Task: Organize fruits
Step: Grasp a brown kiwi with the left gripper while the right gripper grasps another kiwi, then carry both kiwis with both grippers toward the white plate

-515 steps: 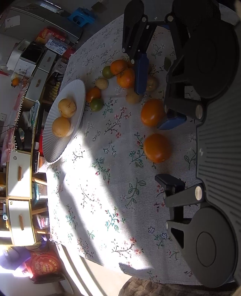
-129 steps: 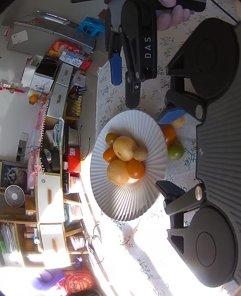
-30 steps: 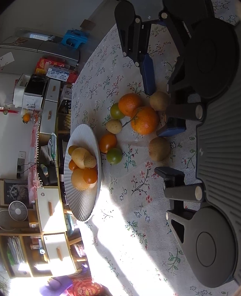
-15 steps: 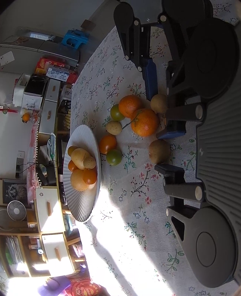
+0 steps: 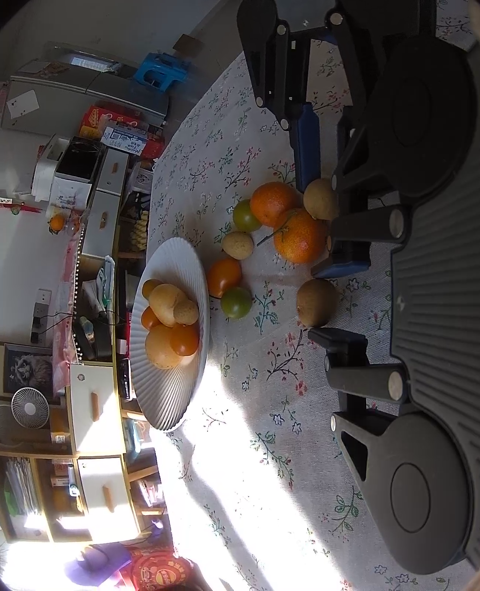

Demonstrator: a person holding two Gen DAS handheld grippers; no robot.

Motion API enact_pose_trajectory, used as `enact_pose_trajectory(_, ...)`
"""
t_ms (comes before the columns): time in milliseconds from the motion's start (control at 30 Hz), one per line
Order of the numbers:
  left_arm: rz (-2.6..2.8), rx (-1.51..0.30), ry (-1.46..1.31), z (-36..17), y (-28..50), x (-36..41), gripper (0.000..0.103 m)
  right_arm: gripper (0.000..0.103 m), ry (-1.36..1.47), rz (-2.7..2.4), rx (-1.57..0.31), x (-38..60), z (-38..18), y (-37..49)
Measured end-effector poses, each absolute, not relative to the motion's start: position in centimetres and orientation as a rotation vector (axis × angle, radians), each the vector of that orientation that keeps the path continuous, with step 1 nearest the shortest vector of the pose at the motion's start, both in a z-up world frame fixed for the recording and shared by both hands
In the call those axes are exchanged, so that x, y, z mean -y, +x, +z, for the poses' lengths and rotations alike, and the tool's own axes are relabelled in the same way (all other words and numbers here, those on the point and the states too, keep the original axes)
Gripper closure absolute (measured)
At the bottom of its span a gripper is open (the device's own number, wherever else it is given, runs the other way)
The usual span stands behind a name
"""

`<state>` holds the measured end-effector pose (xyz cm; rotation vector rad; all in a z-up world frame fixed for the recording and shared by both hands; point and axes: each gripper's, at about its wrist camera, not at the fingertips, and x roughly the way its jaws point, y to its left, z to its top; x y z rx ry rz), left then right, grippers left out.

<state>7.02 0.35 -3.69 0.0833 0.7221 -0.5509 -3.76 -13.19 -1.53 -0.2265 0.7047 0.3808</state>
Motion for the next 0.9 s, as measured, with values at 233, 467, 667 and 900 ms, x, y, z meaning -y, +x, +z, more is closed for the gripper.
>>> enact_pose_trajectory(233, -0.544, -0.71, 0.065, -3.0, 7.3, -0.5, 0.089, 0.079, -0.216, 0.365, -0.685, 13.5, -0.9, -3.2)
enact_pose_trajectory(467, -0.532, -0.7, 0.049, -2.3, 7.8, -0.5, 0.089, 0.079, -0.205, 0.344, -0.667, 13.7, -0.3, -2.5)
enact_pose_trajectory(667, -0.519, -0.69, 0.032, -1.5, 8.4, -0.3, 0.089, 0.079, -0.195, 0.309, -0.656, 13.9, 0.3, -1.3)
enact_pose_trajectory(900, -0.511, -0.668, 0.018, -0.3, 9.3, 0.1, 0.089, 0.079, -0.181, 0.268, -0.636, 14.7, 1.2, 0.5)
